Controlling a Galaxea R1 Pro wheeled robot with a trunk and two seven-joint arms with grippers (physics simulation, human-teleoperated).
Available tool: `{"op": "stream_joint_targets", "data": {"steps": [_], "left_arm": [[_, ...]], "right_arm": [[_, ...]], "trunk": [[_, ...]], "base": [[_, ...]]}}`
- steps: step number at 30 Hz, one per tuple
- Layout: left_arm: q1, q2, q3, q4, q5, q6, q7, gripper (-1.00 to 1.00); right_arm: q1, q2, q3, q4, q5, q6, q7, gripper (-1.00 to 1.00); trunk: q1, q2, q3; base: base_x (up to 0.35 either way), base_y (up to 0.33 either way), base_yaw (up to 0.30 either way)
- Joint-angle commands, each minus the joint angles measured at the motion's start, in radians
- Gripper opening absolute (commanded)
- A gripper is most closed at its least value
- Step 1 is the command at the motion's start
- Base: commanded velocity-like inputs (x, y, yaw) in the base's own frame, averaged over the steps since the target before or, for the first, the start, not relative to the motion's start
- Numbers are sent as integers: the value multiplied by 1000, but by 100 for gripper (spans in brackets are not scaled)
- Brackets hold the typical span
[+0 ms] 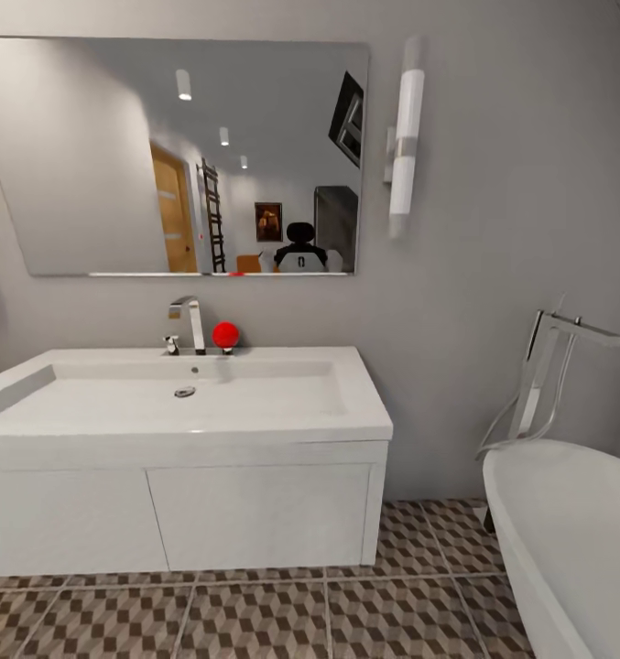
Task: Take the four mousetraps from the cabinet in the bathroom and place them on the bathroom floor. Make sure all four end up on the same floor surface, and ensure that at least two of them are either under or directly next to the same bathroom sink.
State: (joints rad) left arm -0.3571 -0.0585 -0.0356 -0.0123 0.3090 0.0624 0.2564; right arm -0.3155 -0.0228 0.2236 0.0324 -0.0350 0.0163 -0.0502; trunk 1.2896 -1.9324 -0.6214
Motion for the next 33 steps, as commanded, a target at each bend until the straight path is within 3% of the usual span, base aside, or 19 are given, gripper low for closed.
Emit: {"op": "stream_joint_targets", "data": {"steps": [1, 10, 14, 18, 20, 23, 26, 29, 33], "left_arm": [[0, 0, -4, -1, 3, 5, 6, -100], [0, 8, -4, -13, -1, 6, 6, -100], [-2, 31, -4, -98, -3, 26, 8, -100], [-3, 55, -4, -261, -3, 135, 9, -100], [-3, 66, -4, -389, -4, 255, 13, -100], [-4, 72, -3, -554, -6, 380, 32, -100], [-8, 74, -3, -715, -7, 494, 76, -100], [-15, 72, -3, -761, -1, 551, 95, -100], [-17, 67, -3, -771, 0, 562, 99, -100]], "right_arm": [[-1, 0, 8, 1, -7, 1, 0, -100], [-2, -7, 12, -15, 5, 10, 3, -100], [0, -12, 14, -121, 7, 69, 5, -100], [-3, -14, 11, -329, 6, 252, -10, -100], [-4, -12, 7, -467, 6, 379, -33, -100], [-10, -9, 3, -572, 5, 464, -70, -100], [-80, -2, -1, -604, -4, 500, -150, -100], [-156, 2, -7, -559, -21, 497, -186, -100], [-190, 4, -17, -495, -47, 436, -194, -100]], "trunk": [[4, -8, -4], [38, -71, -32], [54, -99, -45], [69, -127, -58], [77, -141, -64], [88, -162, -73], [100, -183, -83], [111, -204, -92], [126, -232, -105]], "base": [[0, 0, 0], [0, 0, 0], [0, 0, 0], [0, 0, 0], [0, 0, 0], [0, 0, 0], [0, 0, 0], [0, 0, 0], [0, 0, 0]]}}
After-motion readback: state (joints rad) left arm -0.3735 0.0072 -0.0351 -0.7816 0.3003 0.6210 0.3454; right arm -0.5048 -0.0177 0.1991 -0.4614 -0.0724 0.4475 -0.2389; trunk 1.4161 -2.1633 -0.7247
